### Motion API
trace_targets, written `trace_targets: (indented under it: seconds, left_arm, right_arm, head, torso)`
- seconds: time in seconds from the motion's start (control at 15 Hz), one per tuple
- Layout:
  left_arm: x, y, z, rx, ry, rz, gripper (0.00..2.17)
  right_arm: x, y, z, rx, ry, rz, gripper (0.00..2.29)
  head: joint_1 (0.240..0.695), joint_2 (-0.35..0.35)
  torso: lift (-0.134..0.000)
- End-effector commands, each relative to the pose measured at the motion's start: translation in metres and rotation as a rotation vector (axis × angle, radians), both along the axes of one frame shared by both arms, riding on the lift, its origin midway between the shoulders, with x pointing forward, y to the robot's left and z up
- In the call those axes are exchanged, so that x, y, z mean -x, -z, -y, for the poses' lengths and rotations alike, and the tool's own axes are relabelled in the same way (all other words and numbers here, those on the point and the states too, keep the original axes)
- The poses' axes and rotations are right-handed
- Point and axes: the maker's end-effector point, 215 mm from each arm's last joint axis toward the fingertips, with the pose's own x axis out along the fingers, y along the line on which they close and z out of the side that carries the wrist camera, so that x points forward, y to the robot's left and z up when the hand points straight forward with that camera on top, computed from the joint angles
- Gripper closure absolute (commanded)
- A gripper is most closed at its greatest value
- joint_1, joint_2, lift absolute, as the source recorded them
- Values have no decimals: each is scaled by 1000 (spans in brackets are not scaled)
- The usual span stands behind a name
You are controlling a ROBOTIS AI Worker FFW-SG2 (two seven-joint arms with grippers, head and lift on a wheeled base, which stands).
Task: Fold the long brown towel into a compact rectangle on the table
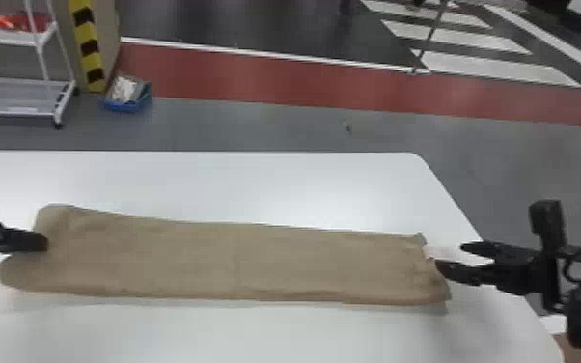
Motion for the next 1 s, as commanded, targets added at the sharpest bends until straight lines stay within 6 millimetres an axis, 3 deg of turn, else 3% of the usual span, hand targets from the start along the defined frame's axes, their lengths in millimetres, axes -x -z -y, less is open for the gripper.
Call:
trace_targets:
  seconds: [0.0,0.27,0.47,0.6,0.8,0.93]
  left_arm:
    - [7,-6,-28,-22,-25,17,1889]
    - [13,-22,-60,-18,-53,49,1889]
    - [7,-58,-34,10,11,159,1889]
    - [3,-88,14,13,109,251,1889]
    - [2,-136,109,48,260,392,1889]
    - [6,-151,169,83,326,437,1889]
  right_arm:
    - [0,1,-2,1,-4,-3,90]
    - [-1,2,-4,1,-7,-4,90]
    - [-1,1,-3,-1,-6,-2,90]
    - [1,1,-3,-4,-5,-1,90]
    - [4,-3,3,-5,3,6,90]
    - [9,-6,9,-4,13,10,90]
  head:
    - [695,-234]
    - [695,-191]
    - [695,-168]
    - [695,-175]
    - [695,-251]
    - [695,-303]
  torso:
    - [-124]
    - [-124]
    - [-124]
    - [-124]
    - [-124]
    - [-124]
